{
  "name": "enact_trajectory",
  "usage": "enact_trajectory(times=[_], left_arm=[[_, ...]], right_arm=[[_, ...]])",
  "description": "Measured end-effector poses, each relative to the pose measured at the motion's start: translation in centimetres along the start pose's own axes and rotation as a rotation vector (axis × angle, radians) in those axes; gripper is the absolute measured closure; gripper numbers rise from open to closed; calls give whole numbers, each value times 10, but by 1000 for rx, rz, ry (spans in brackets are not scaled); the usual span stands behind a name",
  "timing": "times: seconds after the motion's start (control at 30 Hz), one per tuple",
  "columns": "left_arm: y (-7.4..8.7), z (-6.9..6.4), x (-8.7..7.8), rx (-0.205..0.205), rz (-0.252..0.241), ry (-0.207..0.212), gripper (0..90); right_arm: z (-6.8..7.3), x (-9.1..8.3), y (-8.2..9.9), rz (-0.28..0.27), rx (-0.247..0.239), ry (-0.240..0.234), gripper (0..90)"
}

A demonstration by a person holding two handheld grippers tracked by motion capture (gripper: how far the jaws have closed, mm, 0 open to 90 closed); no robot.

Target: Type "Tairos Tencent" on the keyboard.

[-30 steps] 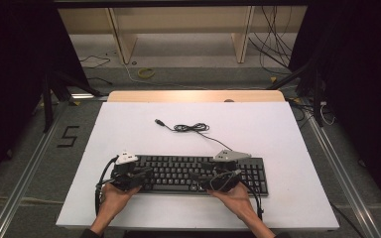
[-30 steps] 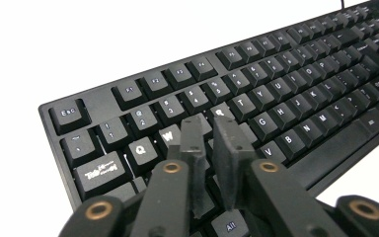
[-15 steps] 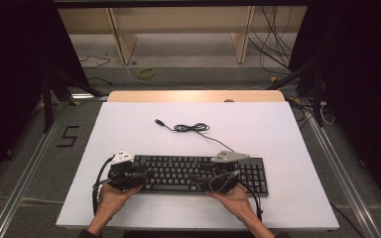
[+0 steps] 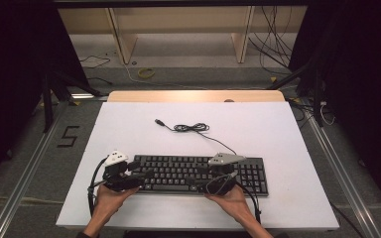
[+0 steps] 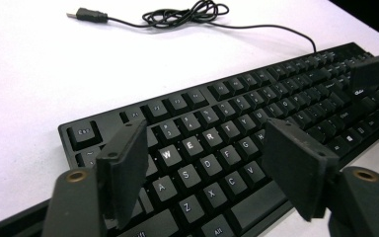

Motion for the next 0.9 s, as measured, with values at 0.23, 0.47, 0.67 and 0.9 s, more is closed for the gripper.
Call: enact_trajectory(times=[0.23,0.47,0.67,0.9], left_arm=[[0,-1,-7,-5,-30,-3,296],[0,-1,-12,-2,-51,-10,291],[2,-3,-13,-2,-51,-8,290],[4,-3,-17,-8,-55,-10,287]], right_arm=[[6,4,3,21,-16,-4,549],[12,11,7,44,-26,-3,730],[16,23,15,92,-40,2,865],[16,33,19,131,-47,26,900]])
Point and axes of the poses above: each handheld gripper's, and its own axes: x roughly forward along the jaws, y roughly out of its underside, z roughly to its left, the point moved 4 cm from there along x, roughly forward along the jaws, and after that the axes turned 11 degrees about x, right-handed, at the moved point
